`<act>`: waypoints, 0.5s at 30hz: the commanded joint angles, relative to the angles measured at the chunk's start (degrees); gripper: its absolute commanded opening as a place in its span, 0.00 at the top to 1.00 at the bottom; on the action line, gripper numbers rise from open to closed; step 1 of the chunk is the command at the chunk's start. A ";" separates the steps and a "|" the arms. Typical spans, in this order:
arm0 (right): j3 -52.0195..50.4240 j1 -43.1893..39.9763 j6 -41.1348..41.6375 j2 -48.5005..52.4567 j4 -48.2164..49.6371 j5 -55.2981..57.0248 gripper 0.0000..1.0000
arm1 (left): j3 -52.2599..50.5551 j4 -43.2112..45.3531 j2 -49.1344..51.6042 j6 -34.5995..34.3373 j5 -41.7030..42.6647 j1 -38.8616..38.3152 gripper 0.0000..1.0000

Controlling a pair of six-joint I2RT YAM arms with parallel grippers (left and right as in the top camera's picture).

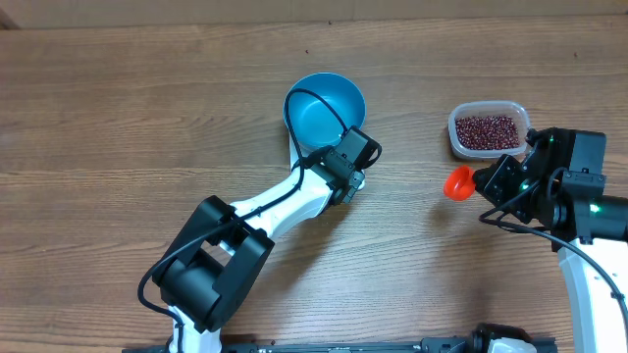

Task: Scoop item into bowl and weigh 150g on scale

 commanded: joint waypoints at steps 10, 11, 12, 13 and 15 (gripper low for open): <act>1.44 -0.15 0.00 -0.09 0.52 -0.24 0.96 | -0.70 -0.96 1.60 1.29 -2.14 0.00 0.96; 1.44 -0.15 0.00 -0.09 0.52 -0.24 0.96 | -0.57 -1.60 1.38 1.29 -2.75 0.00 0.96; 1.44 -0.15 0.00 -0.09 0.52 -0.24 0.96 | -0.33 -2.43 1.11 1.25 -3.21 0.00 0.96; 1.44 -0.15 -0.02 -0.09 0.55 -0.24 0.96 | 0.07 -3.45 0.66 1.27 -3.30 -0.09 0.96; 1.44 -0.15 -0.02 -0.09 0.61 -0.24 0.96 | 0.87 -5.31 -0.48 1.27 -3.21 -0.13 0.96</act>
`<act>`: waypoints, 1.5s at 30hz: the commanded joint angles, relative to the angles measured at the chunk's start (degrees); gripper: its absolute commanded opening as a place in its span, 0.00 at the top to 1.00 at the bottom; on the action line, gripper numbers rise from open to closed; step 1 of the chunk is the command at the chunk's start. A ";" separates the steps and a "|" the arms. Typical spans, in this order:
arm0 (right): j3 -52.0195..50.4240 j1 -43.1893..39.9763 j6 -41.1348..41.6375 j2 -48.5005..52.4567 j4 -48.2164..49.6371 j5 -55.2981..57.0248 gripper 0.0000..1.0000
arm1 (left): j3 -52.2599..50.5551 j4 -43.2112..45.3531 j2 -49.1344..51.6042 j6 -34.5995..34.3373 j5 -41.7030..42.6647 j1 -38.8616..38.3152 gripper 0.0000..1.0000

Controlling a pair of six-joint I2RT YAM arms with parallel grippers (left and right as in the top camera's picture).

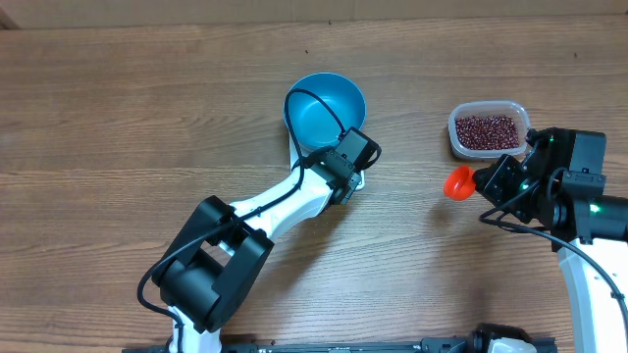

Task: Scoop item into bowl and weigh 150g on scale

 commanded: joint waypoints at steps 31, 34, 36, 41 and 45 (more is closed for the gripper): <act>1.44 -0.15 -0.04 -0.09 0.59 -0.24 0.96 | 1.18 -18.69 -25.51 -7.21 11.32 1.95 0.00; 1.44 -0.15 -0.04 -0.09 0.59 -0.24 0.96 | 1.18 -18.88 -25.83 -8.15 11.45 2.19 0.01; 1.44 -0.15 -0.07 -0.09 0.57 -0.24 0.96 | 1.18 -18.95 -25.83 -8.26 11.78 2.21 0.00; 1.44 -0.15 -0.07 -0.09 0.57 -0.22 0.96 | 1.22 -19.91 -27.10 -8.41 12.74 3.41 0.00; 1.44 -0.15 -0.07 -0.09 0.63 -0.22 0.96 | 1.22 -20.65 -30.21 -8.48 16.11 6.95 0.00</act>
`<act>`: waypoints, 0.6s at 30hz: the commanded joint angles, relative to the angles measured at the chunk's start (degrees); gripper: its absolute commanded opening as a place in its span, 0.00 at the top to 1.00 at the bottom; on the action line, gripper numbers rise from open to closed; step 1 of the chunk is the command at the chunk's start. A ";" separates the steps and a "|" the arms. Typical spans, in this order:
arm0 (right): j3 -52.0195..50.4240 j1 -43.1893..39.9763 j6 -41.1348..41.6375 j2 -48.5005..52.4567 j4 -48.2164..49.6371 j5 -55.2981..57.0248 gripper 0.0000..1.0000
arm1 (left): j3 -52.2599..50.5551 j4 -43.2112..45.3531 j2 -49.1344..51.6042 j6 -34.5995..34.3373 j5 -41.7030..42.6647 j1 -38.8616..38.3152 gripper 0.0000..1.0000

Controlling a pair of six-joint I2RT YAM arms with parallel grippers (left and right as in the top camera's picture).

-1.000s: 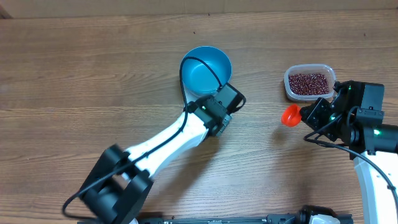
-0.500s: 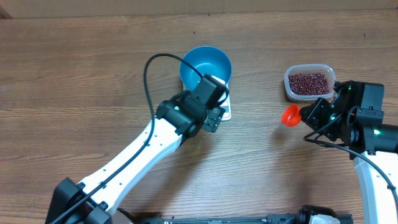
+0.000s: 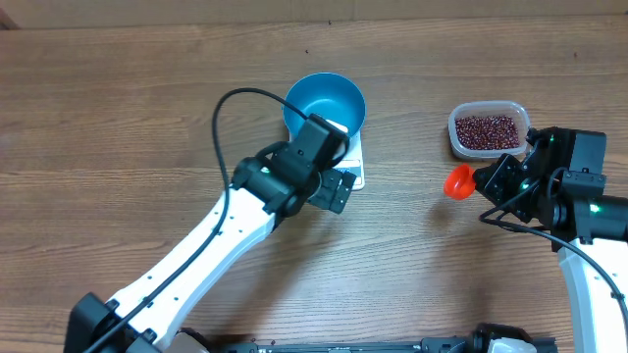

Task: Scoop item into bowl and weigh 150g on scale
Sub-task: 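Raise the left gripper back from the scale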

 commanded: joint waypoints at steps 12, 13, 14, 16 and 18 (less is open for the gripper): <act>1.44 -0.15 -0.07 -0.09 0.26 -0.63 0.96 | 0.72 -4.07 -7.02 2.45 0.92 6.47 0.00; 1.44 -0.15 -0.07 -0.09 0.28 -0.90 0.96 | 0.72 -4.04 -7.02 2.47 0.81 6.47 0.00; 1.44 -0.15 -0.07 -0.09 0.35 -1.07 0.96 | 0.74 -4.04 -7.04 2.45 0.83 6.49 0.00; 1.44 -0.15 -0.07 -0.09 0.39 -1.07 0.96 | 0.74 -4.35 -7.04 2.47 0.85 6.49 0.00; 1.44 -0.15 -0.07 -0.09 0.39 -1.07 0.96 | 0.74 -4.90 -7.15 2.51 0.83 6.49 0.01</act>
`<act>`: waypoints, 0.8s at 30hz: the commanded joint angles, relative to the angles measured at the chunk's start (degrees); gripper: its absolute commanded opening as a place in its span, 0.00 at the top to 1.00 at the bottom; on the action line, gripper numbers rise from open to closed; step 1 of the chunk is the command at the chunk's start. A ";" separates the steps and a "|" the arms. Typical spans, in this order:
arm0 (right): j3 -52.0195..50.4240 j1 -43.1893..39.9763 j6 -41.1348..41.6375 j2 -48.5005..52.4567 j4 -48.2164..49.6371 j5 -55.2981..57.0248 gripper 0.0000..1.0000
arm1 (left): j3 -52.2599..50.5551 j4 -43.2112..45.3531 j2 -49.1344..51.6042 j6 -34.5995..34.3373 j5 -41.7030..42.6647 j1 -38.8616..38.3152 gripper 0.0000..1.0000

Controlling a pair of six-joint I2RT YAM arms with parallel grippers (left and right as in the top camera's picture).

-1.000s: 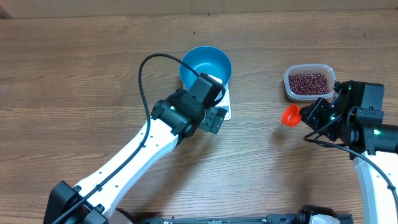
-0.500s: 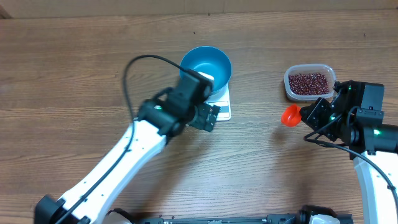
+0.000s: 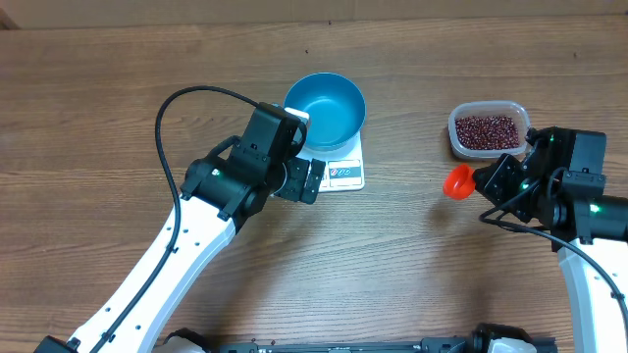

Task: Scoop item into bowl and weigh 150g on scale
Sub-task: 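Raise the left gripper back from the scale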

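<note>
A blue bowl (image 3: 326,110) stands empty on a white scale (image 3: 345,175) at the table's middle. My left gripper (image 3: 308,181) hovers at the scale's left front edge; its fingers look apart and hold nothing. The scale's display panel is uncovered. A clear tub of dark red beans (image 3: 487,130) sits at the right. Just below it, my right gripper (image 3: 488,182) is shut on the handle of a red scoop (image 3: 456,181), whose cup points left and looks empty.
The wooden table (image 3: 118,108) carries nothing else. The left arm's black cable (image 3: 186,98) loops over the table left of the bowl. The right arm's body (image 3: 589,211) fills the right edge.
My left arm has drawn back further left, so the gripper went from over the scale's front to its left edge. The right gripper and scoop have not moved.
At the two oldest moments my left gripper rested on the scale's front right, beside the bowl. Then it had pulled back left over the scale's front, and now it is at the left edge. The right gripper held the scoop still throughout.
</note>
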 commanded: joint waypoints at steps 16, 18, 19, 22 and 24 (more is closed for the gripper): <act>1.44 -0.15 -0.04 -0.09 0.26 -0.63 0.96 | 0.72 0.20 -9.01 5.84 0.90 -2.27 0.00; 1.44 -0.15 -0.04 -0.09 0.26 -0.63 0.96 | 0.72 -0.11 -8.90 5.86 0.87 -2.27 0.01; 1.44 -0.15 -0.04 -0.09 0.26 -0.63 0.96 | 0.72 -0.15 -8.76 5.86 0.87 -2.27 0.00; 1.44 -0.15 -0.07 -0.09 0.26 -0.63 0.96 | 0.72 -0.13 -8.17 5.86 0.87 -2.27 0.00; 1.44 -0.15 -0.07 -0.09 0.26 -0.63 0.96 | 0.72 -0.13 -7.69 5.86 0.90 -2.27 0.00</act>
